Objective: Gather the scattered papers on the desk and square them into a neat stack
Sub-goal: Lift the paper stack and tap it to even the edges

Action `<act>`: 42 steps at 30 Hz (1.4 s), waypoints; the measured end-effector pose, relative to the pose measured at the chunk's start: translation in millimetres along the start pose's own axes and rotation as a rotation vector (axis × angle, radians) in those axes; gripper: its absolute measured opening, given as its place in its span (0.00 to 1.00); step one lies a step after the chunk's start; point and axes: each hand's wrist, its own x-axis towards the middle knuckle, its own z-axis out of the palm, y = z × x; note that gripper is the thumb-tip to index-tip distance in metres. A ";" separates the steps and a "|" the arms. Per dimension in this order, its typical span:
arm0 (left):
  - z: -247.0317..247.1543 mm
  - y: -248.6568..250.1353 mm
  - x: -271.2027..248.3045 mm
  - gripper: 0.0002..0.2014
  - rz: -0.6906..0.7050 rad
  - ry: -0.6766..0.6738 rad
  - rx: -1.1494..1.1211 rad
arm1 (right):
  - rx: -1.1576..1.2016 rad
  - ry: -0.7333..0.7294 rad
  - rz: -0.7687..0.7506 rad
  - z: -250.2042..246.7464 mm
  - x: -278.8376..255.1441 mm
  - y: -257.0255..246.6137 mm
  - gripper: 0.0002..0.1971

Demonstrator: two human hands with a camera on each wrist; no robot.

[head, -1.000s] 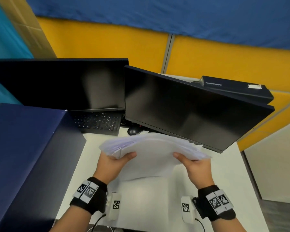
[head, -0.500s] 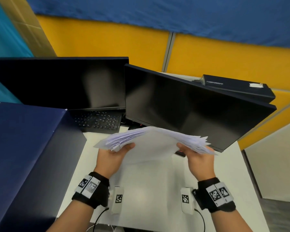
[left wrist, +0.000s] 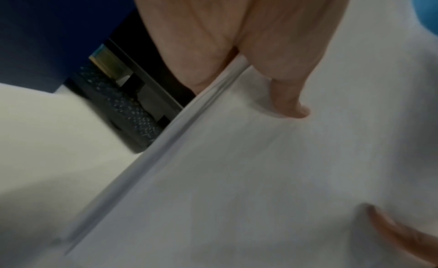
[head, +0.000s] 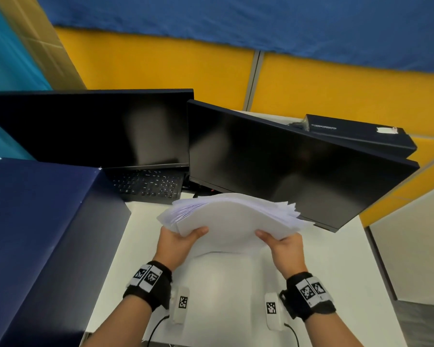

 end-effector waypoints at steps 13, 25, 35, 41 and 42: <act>12.8 61.3 -9.4 0.30 0.178 0.163 -0.265 | 0.185 0.062 -0.077 5.5 -0.5 -45.5 0.24; 28.9 92.6 -3.6 0.05 0.071 0.355 -0.274 | 0.115 0.333 -0.147 27.9 10.0 -80.8 0.10; 25.0 93.2 -2.3 0.11 0.093 0.310 -0.258 | 0.035 0.400 -0.164 30.5 18.9 -82.7 0.07; 1.4 71.7 9.4 0.27 0.141 0.015 -0.276 | 0.165 0.007 -0.222 1.6 26.5 -62.6 0.28; -5.3 60.8 14.4 0.31 0.128 -0.086 -0.245 | 0.208 -0.127 -0.177 -5.7 29.5 -52.9 0.35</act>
